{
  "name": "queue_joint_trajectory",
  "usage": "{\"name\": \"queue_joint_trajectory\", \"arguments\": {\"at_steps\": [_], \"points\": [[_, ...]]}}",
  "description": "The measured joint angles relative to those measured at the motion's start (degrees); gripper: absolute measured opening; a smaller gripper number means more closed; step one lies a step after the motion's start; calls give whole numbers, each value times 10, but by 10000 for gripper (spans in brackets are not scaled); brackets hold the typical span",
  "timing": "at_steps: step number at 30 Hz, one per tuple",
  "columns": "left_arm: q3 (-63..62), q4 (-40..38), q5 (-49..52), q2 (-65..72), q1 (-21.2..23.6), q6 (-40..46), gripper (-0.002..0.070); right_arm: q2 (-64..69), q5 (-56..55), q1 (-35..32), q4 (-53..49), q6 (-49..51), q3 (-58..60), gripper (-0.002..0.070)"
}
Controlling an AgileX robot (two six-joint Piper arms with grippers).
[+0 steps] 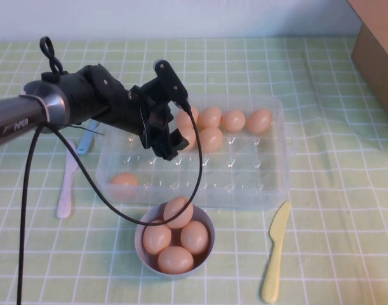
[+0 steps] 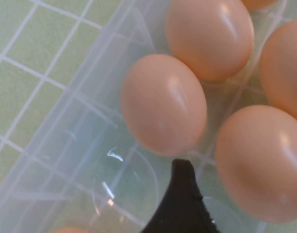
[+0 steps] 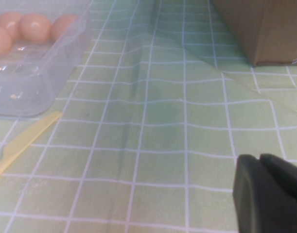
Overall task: Take an egg out of the egg box
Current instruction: Pick up the egg from the plastic box
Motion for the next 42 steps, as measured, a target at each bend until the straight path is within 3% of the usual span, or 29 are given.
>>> {"name": "queue_joint_trajectory", "arguments": {"at_steps": [31, 38, 42], "points": [[-3, -57, -23, 30, 0, 3, 484, 0, 0, 0, 0, 0, 0, -18], [-3, -61, -27, 36, 0, 3, 377, 0, 0, 0, 0, 0, 0, -18], [-4, -61, -27, 37, 0, 3, 364, 0, 0, 0, 0, 0, 0, -18]]}}
